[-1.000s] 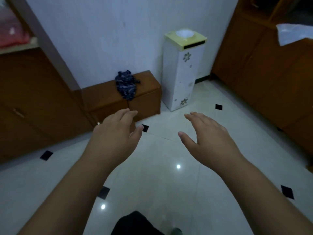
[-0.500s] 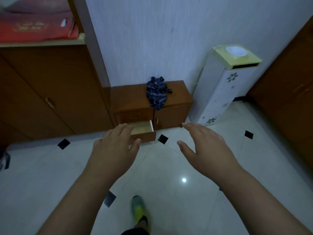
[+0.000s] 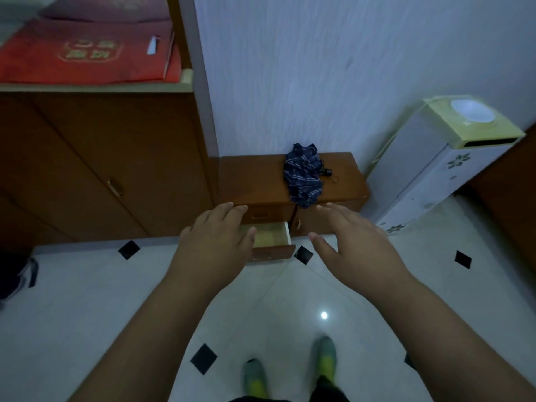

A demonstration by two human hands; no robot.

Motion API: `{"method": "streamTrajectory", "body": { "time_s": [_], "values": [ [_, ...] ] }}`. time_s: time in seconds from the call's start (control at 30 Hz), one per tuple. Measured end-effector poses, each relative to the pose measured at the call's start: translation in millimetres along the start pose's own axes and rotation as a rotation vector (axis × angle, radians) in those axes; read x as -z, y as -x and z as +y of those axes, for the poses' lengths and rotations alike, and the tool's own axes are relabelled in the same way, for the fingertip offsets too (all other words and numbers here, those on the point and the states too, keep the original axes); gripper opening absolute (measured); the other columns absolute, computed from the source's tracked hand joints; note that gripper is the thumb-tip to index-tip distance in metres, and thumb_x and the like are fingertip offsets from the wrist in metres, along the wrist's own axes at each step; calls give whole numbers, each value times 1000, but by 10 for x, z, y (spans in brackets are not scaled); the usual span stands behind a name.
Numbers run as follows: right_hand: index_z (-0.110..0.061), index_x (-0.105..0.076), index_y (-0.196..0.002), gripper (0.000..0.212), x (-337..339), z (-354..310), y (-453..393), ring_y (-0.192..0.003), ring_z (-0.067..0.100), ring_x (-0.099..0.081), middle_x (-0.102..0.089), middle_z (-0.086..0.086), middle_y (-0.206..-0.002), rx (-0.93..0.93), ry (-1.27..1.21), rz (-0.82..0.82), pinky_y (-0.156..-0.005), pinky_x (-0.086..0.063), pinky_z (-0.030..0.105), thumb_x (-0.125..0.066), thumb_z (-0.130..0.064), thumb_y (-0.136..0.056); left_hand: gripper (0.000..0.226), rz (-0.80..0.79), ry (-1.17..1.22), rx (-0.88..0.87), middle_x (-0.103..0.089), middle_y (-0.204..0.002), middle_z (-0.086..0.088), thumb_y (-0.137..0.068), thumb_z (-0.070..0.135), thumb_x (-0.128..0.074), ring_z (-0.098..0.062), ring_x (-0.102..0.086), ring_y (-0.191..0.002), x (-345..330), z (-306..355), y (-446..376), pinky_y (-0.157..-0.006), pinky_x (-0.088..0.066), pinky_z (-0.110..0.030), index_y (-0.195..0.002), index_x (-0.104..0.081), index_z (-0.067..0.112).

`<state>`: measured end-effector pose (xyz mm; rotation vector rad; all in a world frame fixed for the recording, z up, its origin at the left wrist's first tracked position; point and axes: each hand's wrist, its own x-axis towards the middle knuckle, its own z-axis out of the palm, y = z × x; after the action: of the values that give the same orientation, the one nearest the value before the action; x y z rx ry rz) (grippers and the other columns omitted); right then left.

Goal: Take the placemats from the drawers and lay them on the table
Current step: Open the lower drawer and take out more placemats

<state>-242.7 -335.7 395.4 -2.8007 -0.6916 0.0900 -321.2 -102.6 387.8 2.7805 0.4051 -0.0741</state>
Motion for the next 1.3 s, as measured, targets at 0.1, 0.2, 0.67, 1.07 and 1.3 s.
{"method": "streamTrajectory", "body": {
  "time_s": [0.1,0.2,0.67,1.07,1.3],
  "values": [
    [-28,-43,-148,57,-125,-89,-303,-141,15,-39,-43,-7,-154,33,-24,-13,-114,-35,43,-45,-54,-97,54,-9,7,45,-34,-161,9,-103,55,-38,-19,-32,-146,9,-177,-170,-111,-34,-48,-154,-36,34],
    [-29,-41,-149,58,-254,-132,-575,-141,16,-38,-41,-7,-155,58,-44,-46,-114,-35,43,-45,-55,-97,53,-13,17,79,-36,-160,8,-103,54,-39,-19,-35,-145,8,-277,-333,-110,-36,-48,-153,-38,34],
    [-27,-43,-146,57,-833,415,-2231,-137,15,-43,-44,-6,-151,96,-139,-146,-111,-39,43,-47,-54,-96,50,-100,-23,175,-36,-160,9,-104,52,-39,-18,-35,-145,-278,-238,-1772,-113,-35,-47,-151,-37,35],
    [-16,-53,-141,52,-2128,941,-3311,-130,26,-50,-49,3,-148,40,-238,-247,-105,-44,47,-50,-43,-96,48,-260,-41,157,-45,-151,5,-104,47,-41,-19,-45,-133,-1388,-594,-3129,-107,-41,-41,-148,-42,29],
    [-17,-49,-142,52,-3557,1154,-3557,-125,27,-52,-49,1,-146,-16,-200,-339,-98,-45,39,-52,-41,-97,49,-376,-36,138,-37,-158,3,-105,42,-43,-21,-35,-142,-2643,-1195,-3694,-110,-38,-43,-150,-40,25]
  ]
}}
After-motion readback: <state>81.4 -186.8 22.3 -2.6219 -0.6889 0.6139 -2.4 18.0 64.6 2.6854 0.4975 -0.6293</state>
